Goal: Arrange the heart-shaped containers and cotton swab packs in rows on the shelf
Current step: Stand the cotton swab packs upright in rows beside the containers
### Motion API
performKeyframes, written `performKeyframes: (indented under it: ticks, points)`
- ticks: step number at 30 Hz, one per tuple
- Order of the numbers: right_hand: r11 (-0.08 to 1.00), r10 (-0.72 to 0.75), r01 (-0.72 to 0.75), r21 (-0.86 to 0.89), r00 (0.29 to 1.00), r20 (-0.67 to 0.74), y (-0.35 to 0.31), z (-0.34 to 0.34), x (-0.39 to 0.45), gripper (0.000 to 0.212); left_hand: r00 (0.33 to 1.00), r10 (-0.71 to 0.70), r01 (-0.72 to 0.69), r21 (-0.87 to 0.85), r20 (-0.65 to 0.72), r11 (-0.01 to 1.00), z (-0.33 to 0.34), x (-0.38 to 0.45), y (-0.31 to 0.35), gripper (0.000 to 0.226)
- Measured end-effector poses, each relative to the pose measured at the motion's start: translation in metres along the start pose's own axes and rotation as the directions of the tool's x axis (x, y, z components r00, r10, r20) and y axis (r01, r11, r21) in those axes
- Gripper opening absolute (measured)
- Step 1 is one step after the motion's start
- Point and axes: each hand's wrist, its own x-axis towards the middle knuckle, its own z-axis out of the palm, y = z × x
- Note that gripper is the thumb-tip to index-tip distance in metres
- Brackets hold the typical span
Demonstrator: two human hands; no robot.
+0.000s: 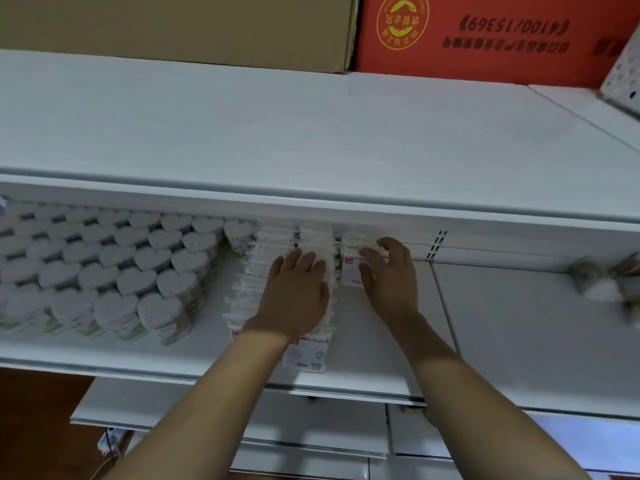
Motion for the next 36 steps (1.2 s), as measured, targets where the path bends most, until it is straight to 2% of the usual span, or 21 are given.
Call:
performKeyframes:
  ticks: [5,9,13,19,24,28,36]
  points:
    - [0.999,-0.009,0.010,-0.051,1.000,0.026,-0.003,-0.001,0.001,0.034,0.999,-0.008,0.006,-0.043,-0.051,0.999,-0.001,0.002,0.004,0.051]
    - [0.999,-0.018,0.020,-0.043,0.999,0.050,0.004,-0.014,-0.008,0.045,0.995,-0.006,0.002,-0.035,-0.104,0.999,0.001,0.008,0.021,0.064]
    - [0.996,-0.039,0.043,-0.072,0.997,0.061,0.025,-0.041,-0.019,0.048,0.996,-0.025,0.023,-0.025,-0.088,0.999,0.003,0.018,0.059,0.052]
    - [0.988,-0.022,0.031,-0.151,0.998,0.061,0.089,-0.093,-0.048,0.048,0.994,-0.041,0.038,-0.027,-0.105,0.999,0.015,0.025,0.136,0.064]
    - [0.959,0.118,-0.102,-0.263,0.992,0.043,0.140,-0.148,-0.086,0.052,0.999,0.023,-0.026,-0.051,-0.047,0.998,0.025,0.025,0.207,0.062]
    - [0.905,0.223,-0.209,-0.370,0.975,-0.006,0.176,-0.199,-0.122,0.047,0.995,0.099,-0.099,-0.042,0.017,0.994,0.038,0.023,0.257,0.065]
    - [0.730,0.533,-0.424,-0.535,0.844,0.058,0.264,-0.305,-0.181,0.056,0.967,0.254,-0.254,-0.064,0.000,0.965,0.051,0.015,0.373,0.065]
